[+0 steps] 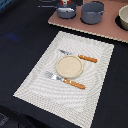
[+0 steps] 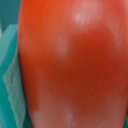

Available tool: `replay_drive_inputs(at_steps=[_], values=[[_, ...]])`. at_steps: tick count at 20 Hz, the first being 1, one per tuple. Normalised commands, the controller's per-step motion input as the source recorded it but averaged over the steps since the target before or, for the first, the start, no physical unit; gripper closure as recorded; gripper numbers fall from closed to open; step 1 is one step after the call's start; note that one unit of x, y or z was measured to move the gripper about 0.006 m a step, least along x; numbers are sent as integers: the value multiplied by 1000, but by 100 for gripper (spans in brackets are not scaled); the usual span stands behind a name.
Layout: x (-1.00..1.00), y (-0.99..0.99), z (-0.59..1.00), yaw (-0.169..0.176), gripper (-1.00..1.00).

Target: Place the pan onto the stove and place the fish and sausage into the pan.

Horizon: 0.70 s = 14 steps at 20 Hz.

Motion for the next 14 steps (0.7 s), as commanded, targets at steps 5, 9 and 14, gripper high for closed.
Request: replay_drive_inputs(at_steps=[5,9,14], values=[[99,434,281,0,-100],[11,334,347,0,-100],[56,-34,561,-25,-100]])
